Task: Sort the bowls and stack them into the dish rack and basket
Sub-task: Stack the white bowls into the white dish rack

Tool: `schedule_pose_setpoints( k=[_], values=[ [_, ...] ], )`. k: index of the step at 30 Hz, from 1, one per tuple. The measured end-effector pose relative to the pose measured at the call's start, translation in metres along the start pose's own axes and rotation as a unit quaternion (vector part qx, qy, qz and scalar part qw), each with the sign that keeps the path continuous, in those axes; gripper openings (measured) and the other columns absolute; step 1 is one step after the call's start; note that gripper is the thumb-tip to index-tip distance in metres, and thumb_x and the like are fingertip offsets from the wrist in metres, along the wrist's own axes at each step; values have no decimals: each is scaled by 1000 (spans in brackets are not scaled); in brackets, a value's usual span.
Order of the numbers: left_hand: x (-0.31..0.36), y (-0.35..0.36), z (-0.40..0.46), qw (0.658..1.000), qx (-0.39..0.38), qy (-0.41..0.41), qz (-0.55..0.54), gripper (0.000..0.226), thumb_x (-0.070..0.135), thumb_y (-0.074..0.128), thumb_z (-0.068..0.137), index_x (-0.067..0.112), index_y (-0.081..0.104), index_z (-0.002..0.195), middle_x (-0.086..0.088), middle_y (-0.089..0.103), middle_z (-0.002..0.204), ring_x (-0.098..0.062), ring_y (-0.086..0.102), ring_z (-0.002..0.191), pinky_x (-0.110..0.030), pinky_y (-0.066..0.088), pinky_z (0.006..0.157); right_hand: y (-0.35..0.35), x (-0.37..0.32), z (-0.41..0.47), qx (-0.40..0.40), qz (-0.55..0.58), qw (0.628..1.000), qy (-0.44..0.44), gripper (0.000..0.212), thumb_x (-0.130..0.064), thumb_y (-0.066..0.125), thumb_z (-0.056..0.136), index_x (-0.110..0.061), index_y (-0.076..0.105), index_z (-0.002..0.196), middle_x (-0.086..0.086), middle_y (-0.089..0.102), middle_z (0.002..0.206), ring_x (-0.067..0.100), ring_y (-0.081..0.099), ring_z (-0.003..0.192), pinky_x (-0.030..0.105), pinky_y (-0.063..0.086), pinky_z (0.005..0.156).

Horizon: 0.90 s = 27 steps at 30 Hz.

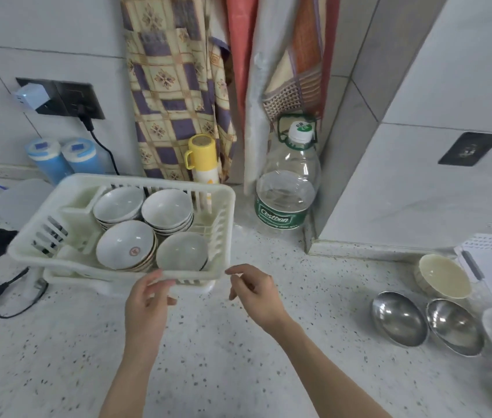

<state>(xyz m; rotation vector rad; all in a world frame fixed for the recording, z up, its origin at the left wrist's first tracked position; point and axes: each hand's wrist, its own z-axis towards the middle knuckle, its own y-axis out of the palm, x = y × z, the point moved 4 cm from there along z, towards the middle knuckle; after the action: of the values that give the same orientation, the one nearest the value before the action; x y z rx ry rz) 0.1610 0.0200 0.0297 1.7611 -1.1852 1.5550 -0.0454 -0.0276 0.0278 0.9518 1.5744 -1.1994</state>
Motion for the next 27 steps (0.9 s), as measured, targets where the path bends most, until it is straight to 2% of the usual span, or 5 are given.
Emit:
schedule_pose_setpoints(
  k=[3, 7, 14, 20, 27],
  values=[
    [-13, 28, -36, 999, -15, -25, -14, 18, 16, 58, 98, 32, 66, 100, 6, 76, 92, -9, 65, 64, -30, 46, 62, -36, 30, -34, 4, 4, 998, 58, 21, -21, 48, 97, -31, 67, 100, -8, 70, 67, 3, 38, 41, 19, 35, 44],
    [-37, 70, -82, 995, -58, -81, -11, 15, 17, 56, 100, 24, 68, 104, 4, 77, 89, -14, 64, 67, -28, 45, 59, -79, 60, -74, 11, 0, 992, 124, 24, -16, 46, 98, -28, 67, 99, -9, 70, 63, 5, 33, 38, 18, 32, 41],
    [-62, 127, -133, 973, -179, -134, 61, 15, 21, 54, 99, 24, 69, 104, 8, 78, 85, -18, 67, 71, -30, 46, 62, -132, 97, -127, 121, 64, 969, 208, 26, -13, 46, 95, -23, 68, 103, -5, 72, 66, 11, 36, 47, 25, 35, 47],
    [-67, 156, -155, 943, -278, -129, 132, 14, 24, 55, 100, 27, 68, 103, 10, 77, 84, -17, 69, 76, -28, 48, 64, -155, 113, -164, 244, 136, 935, 220, 24, -12, 48, 96, -22, 70, 100, -1, 70, 66, 4, 44, 48, 23, 40, 55],
    [-64, 199, -201, 909, -361, -113, 173, 13, 26, 53, 100, 28, 66, 103, 7, 76, 90, -14, 68, 77, -26, 45, 65, -197, 117, -202, 322, 178, 909, 195, 21, -14, 52, 96, -22, 70, 100, 1, 69, 67, 6, 41, 46, 19, 39, 49]
  ],
)
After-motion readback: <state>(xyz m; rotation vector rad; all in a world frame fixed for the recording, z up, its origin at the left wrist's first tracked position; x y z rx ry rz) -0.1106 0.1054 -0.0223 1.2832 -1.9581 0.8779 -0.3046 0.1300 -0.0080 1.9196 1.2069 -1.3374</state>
